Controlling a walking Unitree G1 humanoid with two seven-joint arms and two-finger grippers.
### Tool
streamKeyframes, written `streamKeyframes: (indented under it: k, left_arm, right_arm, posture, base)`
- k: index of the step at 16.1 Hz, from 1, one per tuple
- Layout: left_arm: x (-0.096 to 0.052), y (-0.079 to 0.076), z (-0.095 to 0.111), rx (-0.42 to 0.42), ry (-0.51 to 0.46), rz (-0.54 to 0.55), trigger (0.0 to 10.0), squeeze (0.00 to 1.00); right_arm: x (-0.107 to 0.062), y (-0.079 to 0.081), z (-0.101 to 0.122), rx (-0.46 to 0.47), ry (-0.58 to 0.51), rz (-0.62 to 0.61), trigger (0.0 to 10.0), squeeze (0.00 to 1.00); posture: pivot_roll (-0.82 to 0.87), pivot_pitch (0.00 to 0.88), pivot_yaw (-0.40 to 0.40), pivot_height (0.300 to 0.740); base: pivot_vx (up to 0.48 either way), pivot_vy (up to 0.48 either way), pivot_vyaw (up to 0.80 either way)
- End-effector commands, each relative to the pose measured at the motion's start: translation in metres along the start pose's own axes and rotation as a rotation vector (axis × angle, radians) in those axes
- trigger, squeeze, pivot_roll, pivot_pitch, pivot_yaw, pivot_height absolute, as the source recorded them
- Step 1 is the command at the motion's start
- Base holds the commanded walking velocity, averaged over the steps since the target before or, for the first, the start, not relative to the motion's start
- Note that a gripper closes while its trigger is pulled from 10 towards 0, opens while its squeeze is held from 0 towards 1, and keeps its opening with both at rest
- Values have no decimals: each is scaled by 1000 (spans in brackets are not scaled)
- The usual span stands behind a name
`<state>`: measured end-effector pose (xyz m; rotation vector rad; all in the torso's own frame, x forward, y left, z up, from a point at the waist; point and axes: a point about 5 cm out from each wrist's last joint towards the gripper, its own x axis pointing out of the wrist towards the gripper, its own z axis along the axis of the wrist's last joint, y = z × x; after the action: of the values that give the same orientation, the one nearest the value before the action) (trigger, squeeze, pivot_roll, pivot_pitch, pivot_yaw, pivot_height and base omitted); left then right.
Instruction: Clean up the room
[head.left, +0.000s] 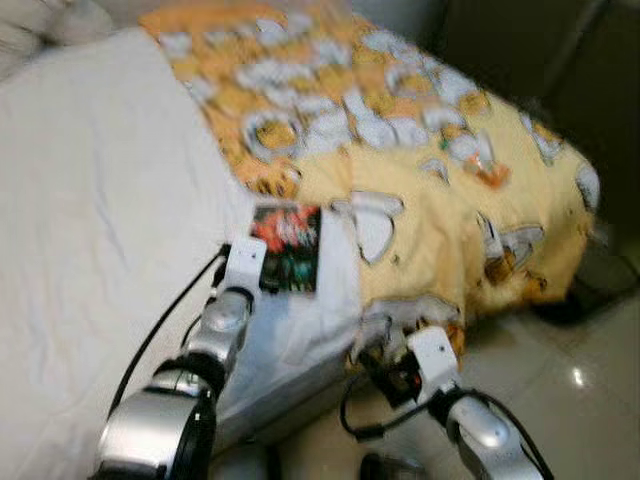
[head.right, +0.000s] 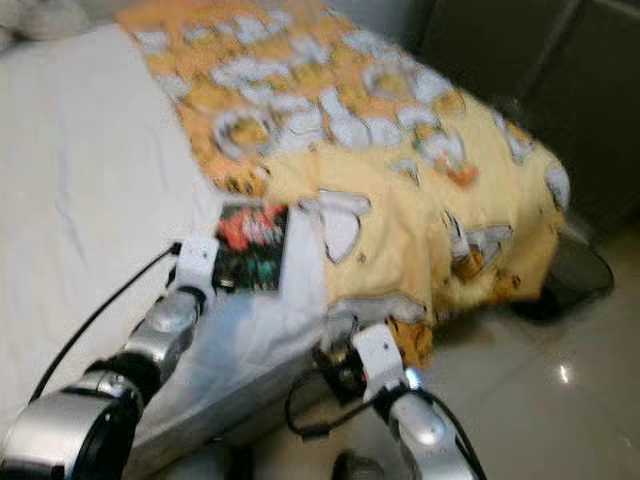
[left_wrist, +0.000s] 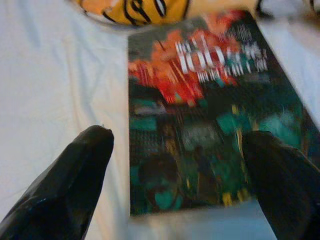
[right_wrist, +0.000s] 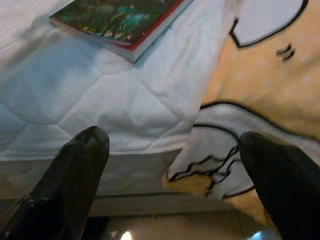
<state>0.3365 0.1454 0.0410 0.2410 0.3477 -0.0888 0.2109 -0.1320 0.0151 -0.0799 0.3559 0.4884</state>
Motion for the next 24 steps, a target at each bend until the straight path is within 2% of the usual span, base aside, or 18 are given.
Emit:
streamKeyframes:
  k: [1, 4, 5, 6, 8, 9, 10, 11, 12, 13, 15, 16, 17, 18, 19, 21, 24]
  left_arm:
    - [0, 4, -1, 26, 12, 20, 10000, 0]
    - [3, 6, 3, -16, 49, 19, 10000, 0]
    - [4, 8, 3, -53, 73, 26, 10000, 0]
    - [5, 11, 5, -57, 64, 39, 10000, 0]
    - [-3, 21, 4, -141, -80, 23, 10000, 0]
    - [-22, 27, -1, -154, -207, -1, 10000, 0]
    - [-38, 29, -2, -160, -247, -8, 10000, 0]
    - [-73, 27, -1, -190, -284, -19, 10000, 0]
    - [-98, 20, 5, -187, -311, -41, 10000, 0]
    - [-102, 16, 9, -193, -337, -51, 10000, 0]
    - [-103, 18, 34, -223, -459, -54, 10000, 0]
    - [-103, 19, 40, -272, -476, -44, 10000, 0]
    - [-102, 14, 43, -249, -460, -57, 10000, 0]
    - [-93, 6, 45, -266, -394, -41, 10000, 0]
    - [-85, 1, 49, -275, -376, -62, 10000, 0]
    - [-70, -5, 56, -207, -363, -109, 10000, 0]
    - [-58, -20, 62, -153, -344, -227, 10000, 0]
  right_arm:
    - [1, -2, 6, 1, -19, -9, 10000, 0]
    - [-11, 3, 11, 34, -54, -45, 10000, 0]
    - [-18, 4, 13, 42, -73, -71, 10000, 0]
    - [-23, 6, 14, 45, -86, -110, 10000, 0]
    - [-53, -10, 41, 52, -214, -358, 10000, 0]
    - [-71, -15, 53, 30, -267, -434, 10000, 0]
    - [-78, -18, 55, 22, -278, -467, 10000, 0]
    - [-87, -20, 58, 21, -299, -513, 10000, 0]
    - [-89, -22, 58, 24, -319, -542, 10000, 0]
    - [-85, -26, 56, 49, -325, -573, 10000, 0]
    - [-74, -38, 58, 84, -367, -615, 10000, 0]
    - [-66, -45, 59, 91, -370, -613, 10000, 0]
    - [-60, -50, 59, 94, -367, -616, 10000, 0]
    - [-47, -57, 59, 73, -364, -614, 10000, 0]
    - [-41, -59, 63, 61, -377, -612, 10000, 0]
    - [-31, -60, 66, 58, -377, -579, 10000, 0]
    - [-30, -64, 56, 62, -344, -582, 10000, 0]
  posture:
    - [-94, 177, -3, 740]
    - [-115, 204, 25, 740]
    - [-123, 212, 31, 740]
    - [-131, 207, 43, 740]
    - [-109, 155, 63, 740]
    - [-89, 120, 65, 740]
    - [-59, 76, 59, 740]
    - [-10, 18, 44, 740]
    - [16, 0, 38, 740]
    - [41, 0, 26, 740]
    - [67, 0, 6, 740]
    - [79, 0, -3, 740]
    - [84, 0, -11, 740]
    - [83, 0, -10, 740]
    - [83, 0, -15, 740]
    - [68, 0, 2, 740]
    - [36, 0, 29, 740]
  base:
    - [0, 0, 0]
    - [0, 0, 0]
    - [0, 0, 0]
    - [0, 0, 0]
    - [0, 0, 0]
    - [0, 0, 0]
    - [0, 0, 0]
    - [0, 0, 0]
    - [0, 0, 0]
    - [0, 0, 0]
    - [0, 0, 0]
    - [0, 0, 0]
    - [0, -446, 0]
    - [247, -409, 581]
    - [270, -394, 688]
    - [287, -382, 669]
    - [313, -360, 646]
